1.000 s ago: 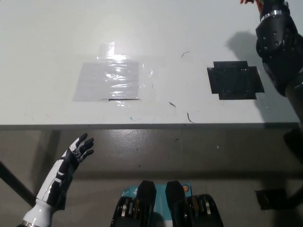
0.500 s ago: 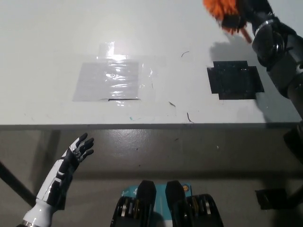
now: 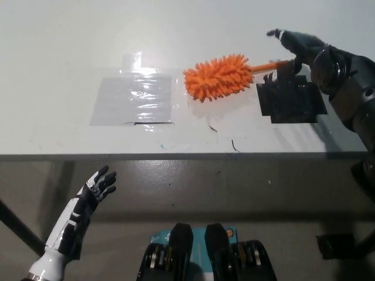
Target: The robot uses it right hand to pick up an extended orange duster kept in the middle of the desk and presses its handle against the desk to collapse it
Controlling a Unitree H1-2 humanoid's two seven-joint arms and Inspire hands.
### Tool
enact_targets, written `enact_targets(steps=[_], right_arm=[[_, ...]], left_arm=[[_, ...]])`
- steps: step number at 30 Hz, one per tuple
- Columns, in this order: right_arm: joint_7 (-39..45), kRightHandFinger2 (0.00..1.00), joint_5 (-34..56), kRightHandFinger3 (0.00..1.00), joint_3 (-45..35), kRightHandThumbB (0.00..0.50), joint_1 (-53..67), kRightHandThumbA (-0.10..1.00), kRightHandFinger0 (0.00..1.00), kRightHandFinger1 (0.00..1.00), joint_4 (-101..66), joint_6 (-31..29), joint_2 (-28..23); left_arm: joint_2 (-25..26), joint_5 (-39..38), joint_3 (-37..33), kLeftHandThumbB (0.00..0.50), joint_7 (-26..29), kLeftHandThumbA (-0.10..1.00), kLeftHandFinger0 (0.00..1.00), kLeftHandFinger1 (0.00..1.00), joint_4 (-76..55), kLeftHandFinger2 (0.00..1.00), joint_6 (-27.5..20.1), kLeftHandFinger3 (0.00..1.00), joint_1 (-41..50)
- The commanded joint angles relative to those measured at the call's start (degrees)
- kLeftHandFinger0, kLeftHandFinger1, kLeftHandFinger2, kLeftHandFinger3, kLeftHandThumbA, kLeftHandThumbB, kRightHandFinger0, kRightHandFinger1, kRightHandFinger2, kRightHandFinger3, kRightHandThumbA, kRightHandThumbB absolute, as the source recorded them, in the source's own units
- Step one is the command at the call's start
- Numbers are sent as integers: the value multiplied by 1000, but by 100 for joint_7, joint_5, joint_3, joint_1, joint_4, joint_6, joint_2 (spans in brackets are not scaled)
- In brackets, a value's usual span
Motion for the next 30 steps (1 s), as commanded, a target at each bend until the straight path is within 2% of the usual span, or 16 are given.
enact_targets(steps=[1,2,5,6,7,8,9,10,11,12,15,19,21,24,27,30], right_arm=[[3000,1000,1047,1000,-966,500,-1263,762,1000,1000,-269,583,-590],[3074,1000,1192,1000,-1127,500,-1309,705,1000,1000,-335,605,-635],[3126,1000,1745,1000,-1699,500,-1370,733,1000,1000,-954,412,-904],[3149,1000,1983,1000,-1934,465,-1310,739,1000,1000,-1248,270,-974],[3172,1000,2136,1000,-2049,422,-1230,792,1000,1000,-1585,304,-1037],[3064,1000,2432,1000,-2305,352,-888,971,1000,1000,-2797,529,-1231],[2888,1000,2488,1000,-2411,277,-644,1000,1000,1000,-3573,667,-1337],[2819,1000,2636,1000,-2557,334,-419,1000,1000,1000,-4198,768,-1399],[2720,1000,2904,1000,-2784,445,-107,1000,1000,1000,-5040,873,-1476],[2540,1000,3002,1000,-2945,488,141,1000,1000,1000,-5660,942,-1535],[2189,1000,3552,1000,-3443,496,883,1000,1000,1000,-7336,1200,-1601],[1609,1000,4020,1000,-3953,437,1836,1000,1000,1000,-9600,1571,-1677],[1416,1000,4146,1000,-4097,450,2184,1000,1000,1000,-10261,1535,-1717],[963,1000,4206,1000,-4372,500,3005,1000,1000,1000,-11239,1307,-1690],[558,1000,4140,1000,-4491,500,3858,1000,1000,1000,-12048,1234,-1475],[205,1000,3874,1000,-4373,497,4621,1000,1000,1000,-12646,1002,-1080]], left_arm=[[155,-43,140,325,6,1000,1000,1000,-148,1000,-161,1000,-118],[155,-41,141,330,7,1000,1000,1000,-141,1000,-159,1000,-124],[144,-20,132,344,20,1000,1000,1000,-137,1000,-125,1000,-118],[136,-18,125,341,17,1000,1000,1000,-126,1000,-133,1000,-129],[137,-35,121,340,4,1000,1000,1000,-122,1000,-133,1000,-134],[140,-82,108,335,-32,1000,1000,1000,-124,1000,-122,1000,-136],[142,-111,98,326,-59,1000,1000,1000,-126,1000,-130,1000,-144],[148,-114,95,319,-69,1000,1000,1000,-129,1000,-150,1000,-152],[150,-104,99,321,-63,1000,1000,1000,-136,1000,-172,1000,-158],[146,-100,105,328,-52,1000,1000,1000,-133,1000,-169,1000,-171],[152,-126,119,331,-46,1000,1000,1000,-139,1000,-125,1000,-171],[126,-131,129,305,-37,1000,1000,1000,-65,1000,-252,1000,-216],[118,-162,135,293,-55,1000,1000,1000,-21,1000,-355,1000,-210],[69,-170,141,300,-25,1000,1000,1000,-6,1000,-355,1000,-206],[82,-173,136,288,-57,1000,1000,1000,14,1000,-435,1000,-175],[50,-46,131,323,16,1000,1000,1000,9,1000,-430,1000,-98]])
